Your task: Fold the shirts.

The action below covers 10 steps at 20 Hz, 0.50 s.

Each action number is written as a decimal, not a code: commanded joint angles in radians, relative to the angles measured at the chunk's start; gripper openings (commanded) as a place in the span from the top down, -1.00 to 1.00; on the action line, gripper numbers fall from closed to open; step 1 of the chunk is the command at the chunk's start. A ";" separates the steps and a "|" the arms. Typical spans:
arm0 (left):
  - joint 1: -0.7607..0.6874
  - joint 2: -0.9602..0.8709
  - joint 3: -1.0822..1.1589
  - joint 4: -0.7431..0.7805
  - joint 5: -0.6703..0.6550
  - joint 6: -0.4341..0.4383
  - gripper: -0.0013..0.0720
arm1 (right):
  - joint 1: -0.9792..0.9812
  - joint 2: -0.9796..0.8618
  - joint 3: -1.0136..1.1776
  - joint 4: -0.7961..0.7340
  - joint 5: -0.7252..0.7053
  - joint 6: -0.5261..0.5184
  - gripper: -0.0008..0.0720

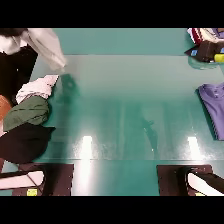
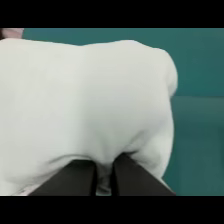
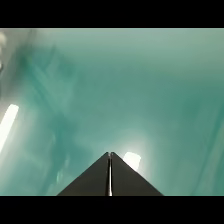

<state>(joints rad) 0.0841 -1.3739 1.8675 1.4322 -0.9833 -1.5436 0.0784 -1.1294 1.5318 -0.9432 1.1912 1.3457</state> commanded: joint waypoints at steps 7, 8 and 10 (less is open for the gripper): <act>-0.499 0.206 -0.164 -0.002 -0.403 -0.121 0.89 | 0.001 0.001 0.138 -0.001 0.000 -0.031 0.93; -0.566 0.206 -0.240 -0.005 -0.352 -0.140 0.89 | 0.001 0.001 0.138 -0.001 0.015 -0.031 0.93; -0.685 0.206 -0.401 -0.032 -0.223 -0.163 0.89 | 0.001 0.001 0.138 -0.001 0.044 -0.031 0.93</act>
<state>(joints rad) -0.4377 -1.1767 1.6329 1.4239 -1.3022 -1.6543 0.0784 -1.1294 1.6604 -0.9443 1.1969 1.3167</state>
